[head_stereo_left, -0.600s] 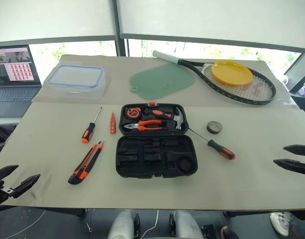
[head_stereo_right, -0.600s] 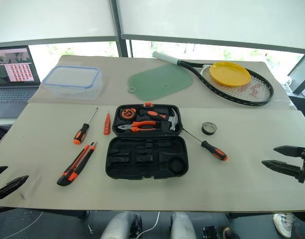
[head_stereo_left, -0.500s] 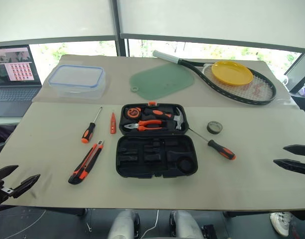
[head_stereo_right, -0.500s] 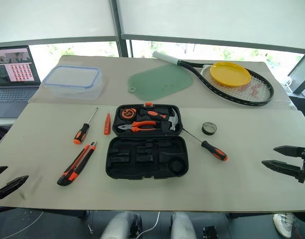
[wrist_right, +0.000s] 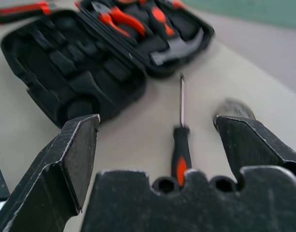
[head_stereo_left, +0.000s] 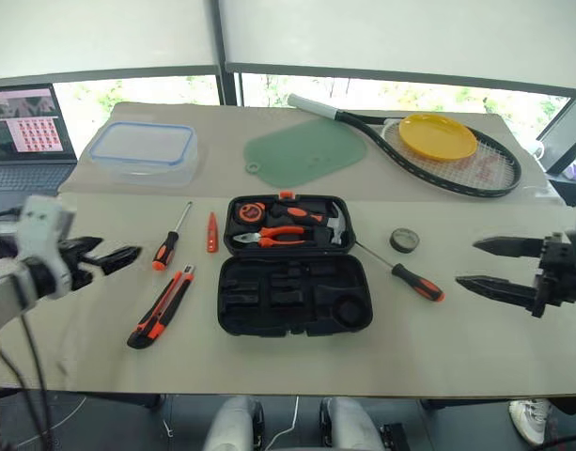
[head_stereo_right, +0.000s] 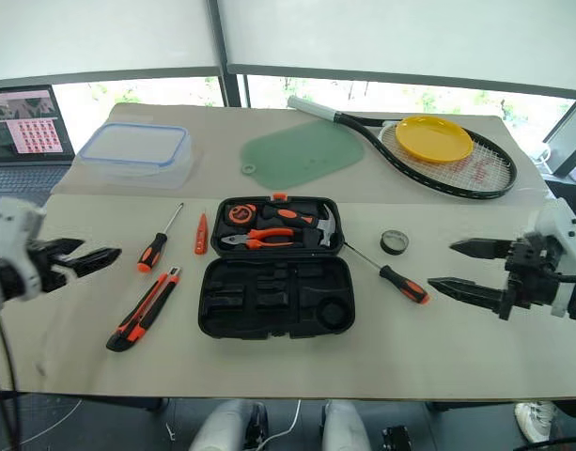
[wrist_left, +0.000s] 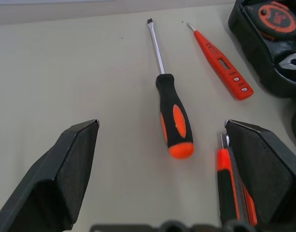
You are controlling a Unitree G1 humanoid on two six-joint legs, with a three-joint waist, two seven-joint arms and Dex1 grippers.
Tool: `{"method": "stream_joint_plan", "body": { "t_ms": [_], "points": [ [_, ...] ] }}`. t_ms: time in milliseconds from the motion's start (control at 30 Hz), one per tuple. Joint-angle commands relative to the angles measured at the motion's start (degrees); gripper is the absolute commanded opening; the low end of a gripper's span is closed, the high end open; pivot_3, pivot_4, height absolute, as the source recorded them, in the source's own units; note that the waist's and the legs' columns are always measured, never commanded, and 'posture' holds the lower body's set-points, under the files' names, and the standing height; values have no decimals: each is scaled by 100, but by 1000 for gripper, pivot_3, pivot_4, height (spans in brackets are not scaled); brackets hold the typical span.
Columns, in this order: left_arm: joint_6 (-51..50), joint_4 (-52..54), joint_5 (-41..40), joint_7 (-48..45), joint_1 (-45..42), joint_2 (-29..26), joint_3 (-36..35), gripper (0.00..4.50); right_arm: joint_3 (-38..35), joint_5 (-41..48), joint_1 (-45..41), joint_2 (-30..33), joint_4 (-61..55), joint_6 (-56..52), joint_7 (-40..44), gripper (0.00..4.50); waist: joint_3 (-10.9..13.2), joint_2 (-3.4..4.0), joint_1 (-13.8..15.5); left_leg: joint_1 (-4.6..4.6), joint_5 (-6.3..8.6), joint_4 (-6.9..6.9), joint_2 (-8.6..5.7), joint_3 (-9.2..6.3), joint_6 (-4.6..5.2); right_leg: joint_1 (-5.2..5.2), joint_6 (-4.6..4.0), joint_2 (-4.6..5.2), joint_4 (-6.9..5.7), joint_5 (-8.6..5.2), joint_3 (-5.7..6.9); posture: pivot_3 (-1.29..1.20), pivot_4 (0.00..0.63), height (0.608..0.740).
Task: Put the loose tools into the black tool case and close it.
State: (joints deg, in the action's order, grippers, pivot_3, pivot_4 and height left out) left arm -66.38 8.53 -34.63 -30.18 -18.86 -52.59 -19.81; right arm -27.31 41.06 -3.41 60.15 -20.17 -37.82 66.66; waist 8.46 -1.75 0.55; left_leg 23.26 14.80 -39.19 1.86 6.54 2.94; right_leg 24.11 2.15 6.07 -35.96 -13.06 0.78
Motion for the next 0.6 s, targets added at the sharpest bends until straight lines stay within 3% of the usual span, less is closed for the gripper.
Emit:
{"method": "stream_joint_plan", "body": {
  "t_ms": [33,233,267,367,500,567,600],
  "points": [
    [23,-590,391,45,-619,152,831,4500,238,655,-479,-80,-879,-277,-354,4463,2,-4,-6,4,0,0,0,1,0,5,0,-2,2,0,-2,0,150,738],
    [614,-1715,1182,58,-1135,414,1792,4500,683,974,-1057,-221,-1305,-359,-728,4463,16,-36,13,15,0,0,-2,1,0,10,1,0,7,-1,0,0,150,738],
    [669,-1905,1272,98,-1210,460,1832,3977,741,995,-1125,-243,-1348,-361,-770,4500,16,-35,19,10,0,0,-2,1,0,5,0,1,6,-1,1,0,150,738],
    [913,-2281,1512,33,-1354,522,1963,3074,856,1031,-1258,-275,-1388,-344,-814,4500,16,-35,38,6,-1,0,-2,-1,1,3,-1,3,2,-1,2,0,150,738],
    [1144,-2394,1572,-7,-1388,648,1788,1447,839,1049,-1227,-262,-1380,-313,-825,4500,15,-34,46,3,-2,-1,-2,-2,2,1,-1,7,-3,-1,2,0,150,738],
    [1449,-2289,1495,-117,-1439,682,1554,947,791,989,-1127,-257,-1335,-275,-813,4500,15,-34,58,3,-2,-1,-2,-2,2,2,-1,9,-5,-1,2,0,150,738],
    [1598,-2214,1450,-191,-1470,702,1461,935,767,954,-1073,-250,-1311,-256,-798,4500,16,-37,66,5,-3,-1,-2,-3,3,2,-1,9,-6,-1,3,0,150,738]
  ]
}}
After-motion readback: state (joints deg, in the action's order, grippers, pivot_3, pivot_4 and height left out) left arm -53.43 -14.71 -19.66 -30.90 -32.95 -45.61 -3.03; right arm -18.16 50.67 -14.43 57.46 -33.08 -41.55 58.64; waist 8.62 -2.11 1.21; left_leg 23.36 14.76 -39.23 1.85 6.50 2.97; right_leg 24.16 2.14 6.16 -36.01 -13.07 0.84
